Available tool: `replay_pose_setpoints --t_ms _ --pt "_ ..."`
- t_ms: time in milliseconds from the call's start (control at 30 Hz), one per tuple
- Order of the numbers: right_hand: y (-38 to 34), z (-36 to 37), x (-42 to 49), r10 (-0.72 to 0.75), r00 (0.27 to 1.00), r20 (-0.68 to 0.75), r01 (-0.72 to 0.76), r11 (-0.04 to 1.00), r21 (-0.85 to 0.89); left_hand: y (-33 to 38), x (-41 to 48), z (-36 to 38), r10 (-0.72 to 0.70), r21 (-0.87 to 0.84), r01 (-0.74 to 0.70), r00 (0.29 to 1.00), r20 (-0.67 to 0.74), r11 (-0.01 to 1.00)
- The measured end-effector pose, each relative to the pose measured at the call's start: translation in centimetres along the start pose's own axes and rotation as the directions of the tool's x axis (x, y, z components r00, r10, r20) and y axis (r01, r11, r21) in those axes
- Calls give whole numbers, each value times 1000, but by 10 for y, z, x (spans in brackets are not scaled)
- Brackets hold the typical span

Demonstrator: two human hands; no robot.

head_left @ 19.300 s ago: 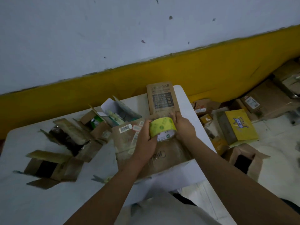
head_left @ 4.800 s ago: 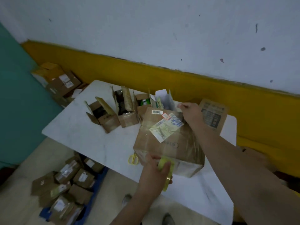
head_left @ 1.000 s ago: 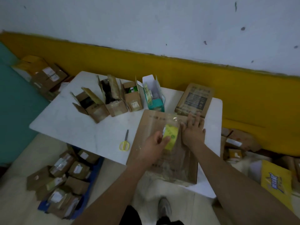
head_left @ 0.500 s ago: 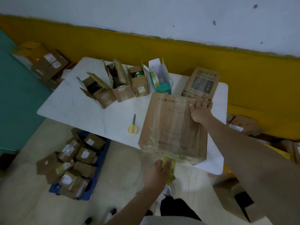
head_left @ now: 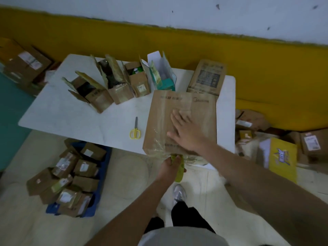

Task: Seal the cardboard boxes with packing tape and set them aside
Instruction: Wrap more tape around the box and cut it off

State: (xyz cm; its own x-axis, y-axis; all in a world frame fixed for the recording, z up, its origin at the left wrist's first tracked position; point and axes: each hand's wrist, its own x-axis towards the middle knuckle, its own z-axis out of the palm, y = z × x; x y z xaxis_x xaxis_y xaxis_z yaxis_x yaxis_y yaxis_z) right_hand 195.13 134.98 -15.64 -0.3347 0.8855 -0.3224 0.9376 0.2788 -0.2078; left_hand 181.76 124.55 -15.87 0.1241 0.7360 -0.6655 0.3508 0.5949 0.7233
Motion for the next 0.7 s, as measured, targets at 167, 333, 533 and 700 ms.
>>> replay_pose_setpoints --t_ms 167,333,533,700 --pt "-4 38 -91 -162 979 -121 146 981 -131 6 -1 -20 -5 316 -26 995 97 949" --pt "32 36 -124 397 906 -144 -344 892 294 -19 -9 -80 90 254 0 935 -342 967" --pt "26 39 -116 446 886 -126 -225 653 723 17 8 -89 222 269 -167 957 -187 949" --pt "40 -23 -116 513 829 -222 -249 694 675 57 2 -87 379 418 -197 827 -416 887"
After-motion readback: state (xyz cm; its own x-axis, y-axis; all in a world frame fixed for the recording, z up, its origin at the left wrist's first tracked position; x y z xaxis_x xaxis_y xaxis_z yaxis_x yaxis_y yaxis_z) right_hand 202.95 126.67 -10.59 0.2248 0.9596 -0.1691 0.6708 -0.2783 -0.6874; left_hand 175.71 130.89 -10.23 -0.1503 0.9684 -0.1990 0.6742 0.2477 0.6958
